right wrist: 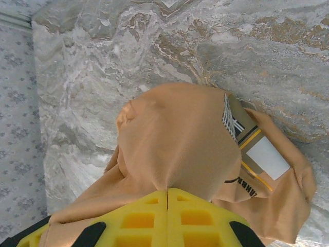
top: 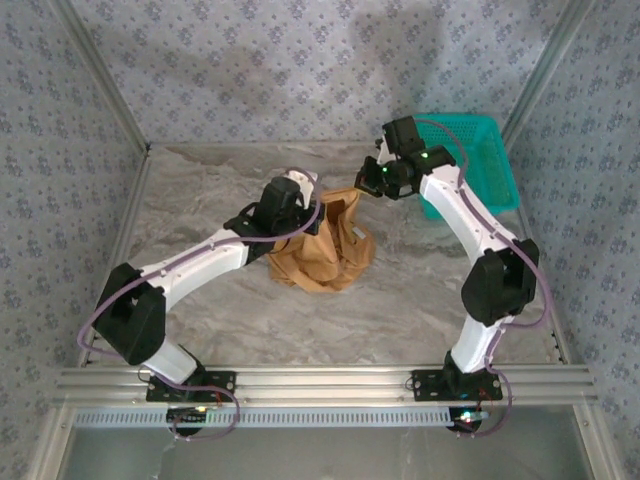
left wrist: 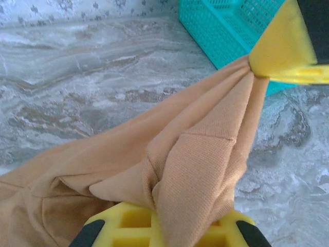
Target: Fold the inside-out t-shirt
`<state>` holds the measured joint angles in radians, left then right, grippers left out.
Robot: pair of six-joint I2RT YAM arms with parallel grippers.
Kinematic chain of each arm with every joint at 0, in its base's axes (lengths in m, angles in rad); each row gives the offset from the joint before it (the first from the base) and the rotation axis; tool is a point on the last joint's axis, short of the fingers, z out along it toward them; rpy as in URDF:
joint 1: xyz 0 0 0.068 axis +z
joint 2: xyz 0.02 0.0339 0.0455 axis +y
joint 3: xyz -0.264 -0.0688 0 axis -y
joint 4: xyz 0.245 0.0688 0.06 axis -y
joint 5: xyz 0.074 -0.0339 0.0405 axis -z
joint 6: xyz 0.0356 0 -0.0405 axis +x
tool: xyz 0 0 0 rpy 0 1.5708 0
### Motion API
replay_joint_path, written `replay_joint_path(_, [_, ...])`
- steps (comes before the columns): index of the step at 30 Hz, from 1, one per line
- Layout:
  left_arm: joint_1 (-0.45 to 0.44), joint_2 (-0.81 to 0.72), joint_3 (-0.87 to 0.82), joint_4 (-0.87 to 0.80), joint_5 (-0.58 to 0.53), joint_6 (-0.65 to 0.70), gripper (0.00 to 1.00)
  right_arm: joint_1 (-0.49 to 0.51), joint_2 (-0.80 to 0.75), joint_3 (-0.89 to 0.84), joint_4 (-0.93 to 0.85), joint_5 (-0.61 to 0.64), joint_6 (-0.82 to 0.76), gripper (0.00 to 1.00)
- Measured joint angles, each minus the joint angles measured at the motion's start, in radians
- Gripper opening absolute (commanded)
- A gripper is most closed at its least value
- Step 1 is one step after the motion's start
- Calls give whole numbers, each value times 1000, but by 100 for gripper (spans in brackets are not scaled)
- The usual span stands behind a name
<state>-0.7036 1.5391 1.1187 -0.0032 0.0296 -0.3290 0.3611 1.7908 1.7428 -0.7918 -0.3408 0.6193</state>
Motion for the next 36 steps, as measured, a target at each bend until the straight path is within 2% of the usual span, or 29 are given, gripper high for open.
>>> replay_joint_path(4, [31, -29, -31, 17, 88, -75, 0, -5, 100, 109, -53, 27, -68, 37])
replay_joint_path(6, [60, -55, -48, 38, 133, -121, 0, -3, 108, 83, -70, 67, -101, 46])
replay_joint_path(10, [110, -71, -68, 91, 198, -188, 0, 34, 12, -123, -42, 132, -127, 51])
replay_joint_path(13, [129, -71, -85, 108, 226, -220, 0, 110, -69, -258, -23, 156, -125, 52])
replay_joint_path(16, [135, -71, -94, 111, 252, -241, 0, 188, -106, -329, 40, 153, -108, 58])
replay_joint_path(19, [140, -71, -95, 112, 270, -253, 0, 227, -73, -339, 101, 145, -98, 59])
replay_joint_path(22, [142, -72, -97, 112, 275, -260, 0, 226, 11, -316, 139, 152, -89, 56])
replay_joint_path(25, [156, -90, -116, 104, 278, -260, 0, 211, 129, -260, 161, 169, -84, 44])
replay_joint_path(27, [178, -116, -132, 88, 280, -260, 0, 200, 178, -240, 171, 172, -83, 27])
replay_joint_path(29, [201, -148, -147, 77, 282, -261, 0, 189, 200, -232, 171, 181, -83, 4])
replay_joint_path(30, [218, -162, -152, 76, 282, -262, 0, 183, 201, -226, 166, 181, -80, 0])
replay_joint_path(36, [301, -216, -157, 37, 303, -261, 0, 153, 143, -174, 108, 179, -97, 0])
